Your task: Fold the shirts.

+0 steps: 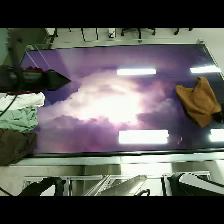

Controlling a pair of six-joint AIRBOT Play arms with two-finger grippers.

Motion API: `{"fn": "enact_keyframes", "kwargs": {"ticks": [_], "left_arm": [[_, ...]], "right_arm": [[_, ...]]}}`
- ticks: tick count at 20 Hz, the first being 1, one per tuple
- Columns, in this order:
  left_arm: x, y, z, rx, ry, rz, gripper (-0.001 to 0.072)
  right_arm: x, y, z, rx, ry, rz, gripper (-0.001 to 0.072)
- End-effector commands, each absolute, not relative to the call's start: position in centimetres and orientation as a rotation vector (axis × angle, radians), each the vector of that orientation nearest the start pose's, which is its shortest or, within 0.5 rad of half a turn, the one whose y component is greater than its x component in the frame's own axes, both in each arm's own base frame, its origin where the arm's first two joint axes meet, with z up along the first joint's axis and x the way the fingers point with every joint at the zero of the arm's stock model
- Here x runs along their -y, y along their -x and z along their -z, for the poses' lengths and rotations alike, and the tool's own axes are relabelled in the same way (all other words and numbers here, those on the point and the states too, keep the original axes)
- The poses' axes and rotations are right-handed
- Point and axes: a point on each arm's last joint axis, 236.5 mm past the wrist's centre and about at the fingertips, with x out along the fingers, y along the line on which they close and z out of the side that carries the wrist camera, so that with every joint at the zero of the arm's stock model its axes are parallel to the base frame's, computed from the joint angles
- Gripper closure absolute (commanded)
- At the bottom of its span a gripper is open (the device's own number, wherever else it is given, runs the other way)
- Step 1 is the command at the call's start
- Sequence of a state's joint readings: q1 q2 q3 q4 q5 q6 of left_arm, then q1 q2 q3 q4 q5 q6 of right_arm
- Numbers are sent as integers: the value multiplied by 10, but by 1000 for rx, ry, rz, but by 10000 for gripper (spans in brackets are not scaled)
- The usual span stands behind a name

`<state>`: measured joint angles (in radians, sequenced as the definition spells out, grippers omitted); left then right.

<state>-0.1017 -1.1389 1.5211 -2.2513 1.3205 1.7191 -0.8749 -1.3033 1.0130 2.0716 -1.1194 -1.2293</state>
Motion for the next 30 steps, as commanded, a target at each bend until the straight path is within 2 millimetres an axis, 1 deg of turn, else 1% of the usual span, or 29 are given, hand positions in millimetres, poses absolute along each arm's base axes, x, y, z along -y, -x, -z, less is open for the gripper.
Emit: {"fn": "enact_keyframes", "kwargs": {"ticks": [1, 3, 4, 5, 8, 9, 10, 11, 13, 14, 16, 18, 19, 20, 21, 22, 23, 24, 25, 27, 29, 30], "left_arm": [[209, -356, -217, -937, 266, 748, 695], [211, -357, -213, -951, 265, 752, 694], [211, -357, -213, -949, 265, 751, 695], [211, -358, -213, -946, 266, 750, 695], [207, -361, -214, -940, 272, 740, 694], [207, -361, -214, -940, 272, 740, 695], [207, -362, -214, -937, 273, 739, 695], [207, -362, -215, -932, 275, 737, 694], [207, -361, -214, -941, 272, 740, 694], [207, -359, -213, -947, 270, 742, 695], [207, -359, -213, -949, 269, 744, 695], [207, -359, -215, -942, 269, 744, 695], [207, -359, -221, -931, 264, 747, 695], [208, -357, -230, -916, 253, 757, 695], [208, -355, -243, -896, 250, 761, 695], [207, -352, -253, -876, 258, 758, 694], [206, -345, -258, -867, 262, 755, 695], [204, -335, -255, -877, 271, 750, 694], [201, -323, -244, -905, 286, 737, 695], [196, -299, -217, -952, 335, 702, 695], [190, -275, -186, -985, 366, 676, 694], [188, -264, -172, -1005, 377, 669, 695]], "right_arm": [[208, -263, 52, -855, -1437, 852, 690], [204, -242, 62, -828, -1465, 899, 690], [204, -236, 68, -814, -1474, 918, 690], [207, -233, 71, -809, -1454, 919, 689], [218, -236, 72, -815, -1322, 871, 672], [220, -236, 72, -824, -1287, 854, 469], [219, -236, 73, -842, -1254, 833, 29], [217, -236, 72, -867, -1214, 801, 9], [209, -234, 61, -928, -1186, 751, 9], [205, -231, 51, -972, -1169, 728, 9], [201, -233, 19, -1000, -1139, 679, 9], [186, -253, -21, -941, -1132, 586, 13], [171, -270, -45, -890, -1110, 488, 121], [148, -289, -71, -834, -1070, 352, 442], [121, -306, -96, -785, -1037, 220, 580], [95, -315, -113, -764, -1010, 133, 579], [72, -318, -122, -770, -961, 74, 584], [46, -318, -128, -791, -902, 10, 667], [17, -318, -134, -811, -843, -68, 687], [-36, -309, -138, -848, -745, -204, 687], [-79, -302, -142, -849, -671, -316, 687], [-95, -299, -142, -851, -643, -361, 686]]}}
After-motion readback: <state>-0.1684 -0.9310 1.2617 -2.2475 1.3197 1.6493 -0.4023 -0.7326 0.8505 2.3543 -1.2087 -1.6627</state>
